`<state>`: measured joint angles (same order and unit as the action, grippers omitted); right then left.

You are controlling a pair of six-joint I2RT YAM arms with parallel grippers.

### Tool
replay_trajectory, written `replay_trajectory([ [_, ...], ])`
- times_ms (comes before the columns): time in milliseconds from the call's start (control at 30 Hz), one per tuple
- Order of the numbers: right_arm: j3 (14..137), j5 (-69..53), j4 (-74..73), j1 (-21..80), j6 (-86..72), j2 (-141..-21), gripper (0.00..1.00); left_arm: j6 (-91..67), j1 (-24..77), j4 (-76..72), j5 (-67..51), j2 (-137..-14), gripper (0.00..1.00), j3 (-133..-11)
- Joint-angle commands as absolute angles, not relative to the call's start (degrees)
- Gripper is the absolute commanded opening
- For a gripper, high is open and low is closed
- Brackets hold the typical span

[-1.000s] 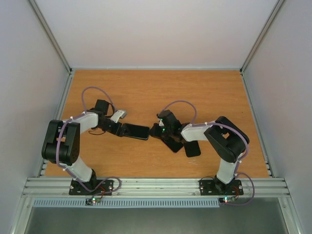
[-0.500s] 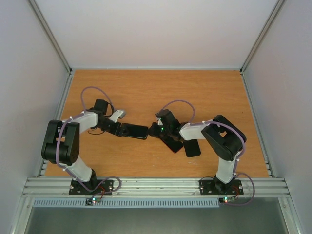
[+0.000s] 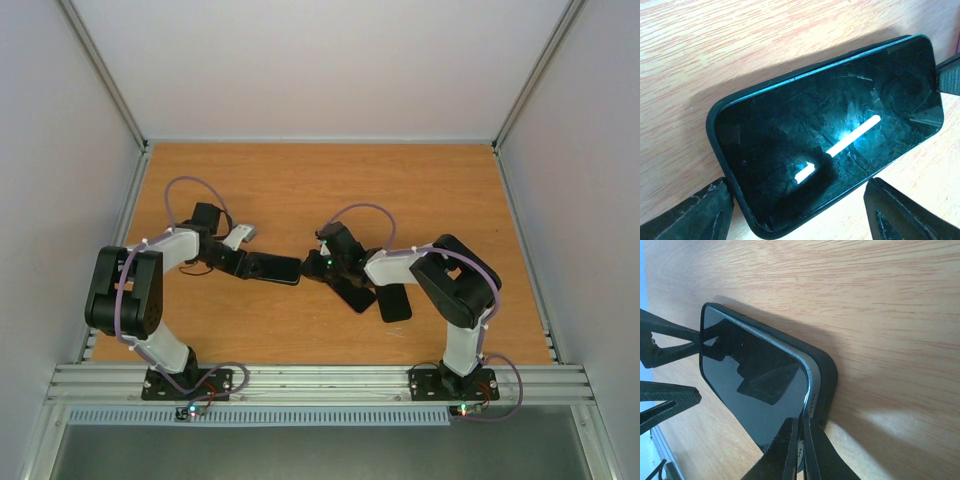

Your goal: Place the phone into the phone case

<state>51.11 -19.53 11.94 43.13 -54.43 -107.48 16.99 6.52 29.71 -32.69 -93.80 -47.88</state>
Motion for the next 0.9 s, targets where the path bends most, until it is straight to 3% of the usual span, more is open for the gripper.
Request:
replay_trajectory([
  [0, 53.8, -22.1, 15.0, 48.4, -53.7, -112.0, 0.04, 18.3, 7.9, 29.5, -38.6, -95.3, 0.72, -48.2],
  [867, 57.7, -12.1, -0.2, 51.2, -46.3, -116.4, 0.06, 18.6, 8.0, 29.6, -38.7, -95.1, 0.72, -48.1],
])
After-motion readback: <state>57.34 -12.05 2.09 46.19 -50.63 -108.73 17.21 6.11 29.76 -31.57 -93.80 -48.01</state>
